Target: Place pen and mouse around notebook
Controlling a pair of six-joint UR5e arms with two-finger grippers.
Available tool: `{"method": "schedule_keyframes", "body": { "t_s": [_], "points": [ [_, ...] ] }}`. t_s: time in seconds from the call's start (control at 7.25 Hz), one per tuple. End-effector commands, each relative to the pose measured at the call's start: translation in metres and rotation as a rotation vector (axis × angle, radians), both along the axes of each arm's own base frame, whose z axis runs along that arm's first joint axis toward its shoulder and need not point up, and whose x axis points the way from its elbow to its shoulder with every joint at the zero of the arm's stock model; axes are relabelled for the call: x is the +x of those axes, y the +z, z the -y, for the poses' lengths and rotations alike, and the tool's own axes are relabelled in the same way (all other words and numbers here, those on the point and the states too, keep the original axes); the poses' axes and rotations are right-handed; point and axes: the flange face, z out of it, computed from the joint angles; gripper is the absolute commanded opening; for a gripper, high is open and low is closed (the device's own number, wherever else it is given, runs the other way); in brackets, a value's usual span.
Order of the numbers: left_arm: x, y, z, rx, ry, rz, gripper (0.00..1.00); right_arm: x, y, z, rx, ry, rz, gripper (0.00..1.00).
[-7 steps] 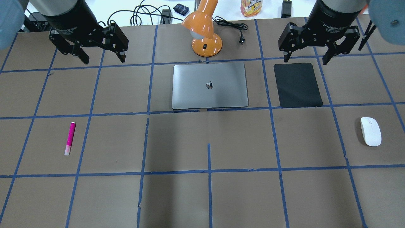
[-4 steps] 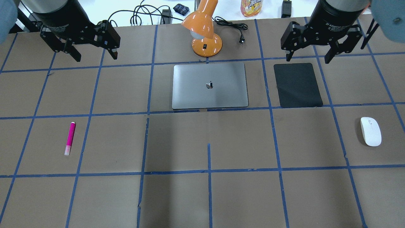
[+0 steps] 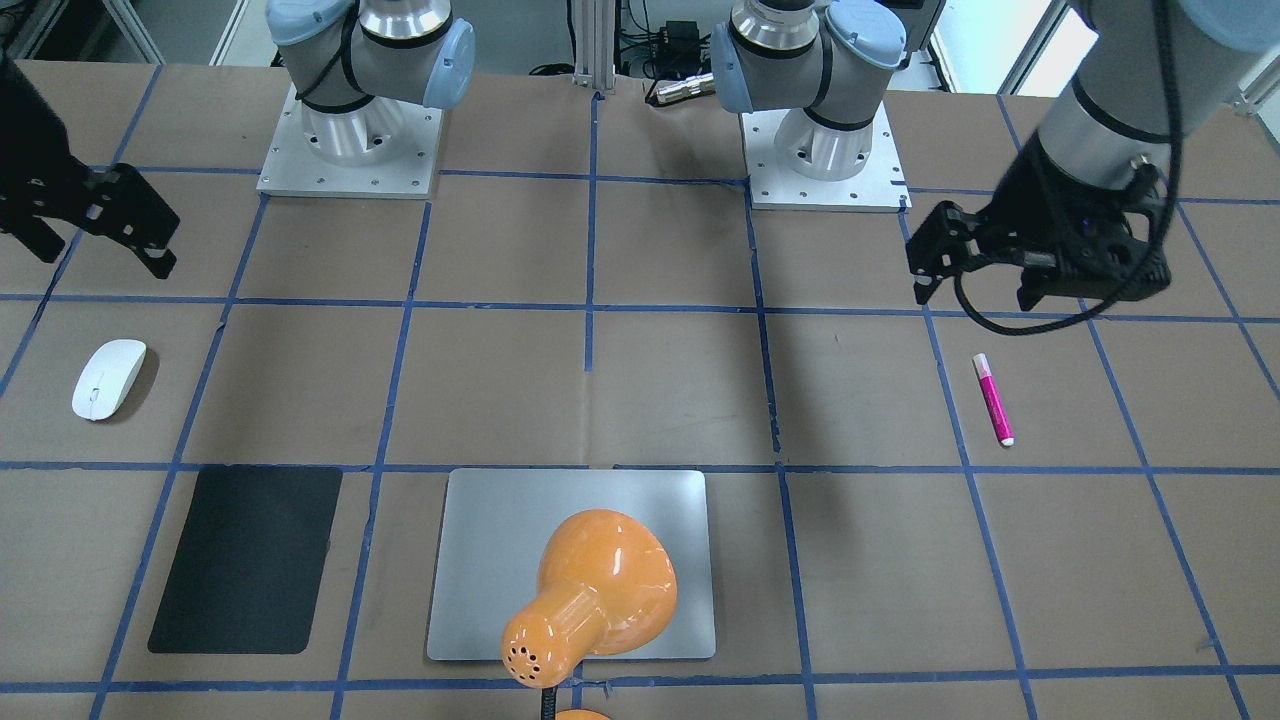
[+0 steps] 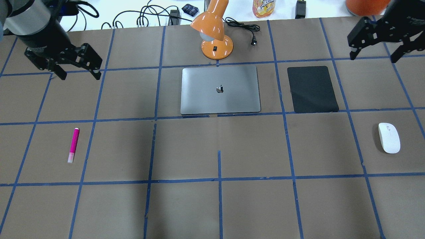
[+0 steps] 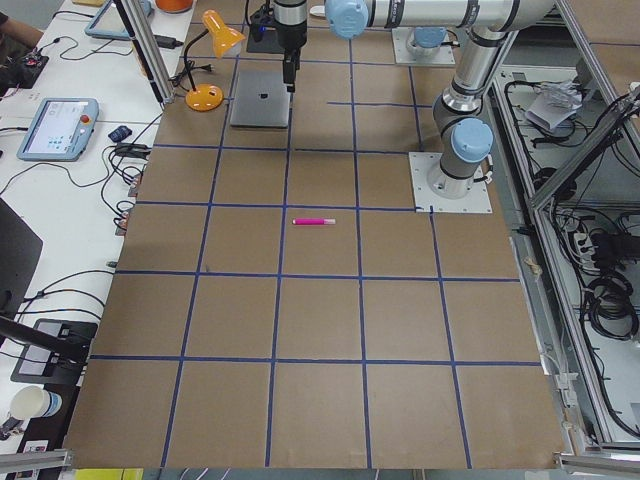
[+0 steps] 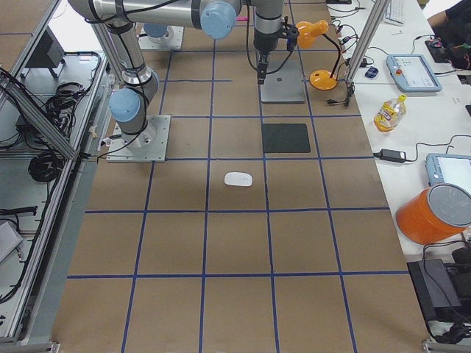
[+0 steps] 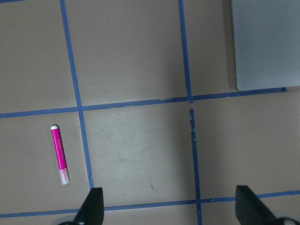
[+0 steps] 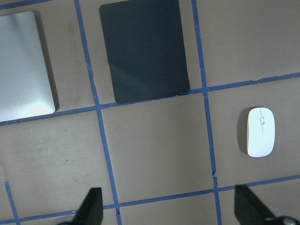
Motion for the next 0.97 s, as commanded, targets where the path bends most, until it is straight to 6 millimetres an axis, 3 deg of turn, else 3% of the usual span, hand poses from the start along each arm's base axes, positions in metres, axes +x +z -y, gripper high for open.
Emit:
{"method": "schedule_keyframes", "body": {
  "t_s": [0.0, 0.14, 0.41, 0.55, 0.83],
  "points": [
    [0.110, -0.115, -0.010, 0.105, 0.179, -0.032, 1.00, -0.064, -0.067, 0.007, 0.121, 0.017, 0.029, 1.00],
    [0.143, -0.160, -0.022, 0.045, 0.222, -0.017, 1.00, -0.101, -0.119, -0.001, 0.159, 0.025, -0.012, 1.00],
    [0.140, -0.243, -0.046, -0.032, -0.060, 0.000, 1.00, -0.150, -0.216, -0.048, 0.144, -0.028, -0.014, 1.00],
    [0.139, -0.252, -0.049, -0.108, -0.162, 0.062, 1.00, -0.162, -0.245, -0.070, 0.116, -0.030, -0.024, 1.00],
    [0.155, -0.268, -0.050, -0.102, 0.024, 0.058, 1.00, -0.168, -0.271, -0.083, 0.067, 0.065, -0.039, 1.00]
  ]
}}
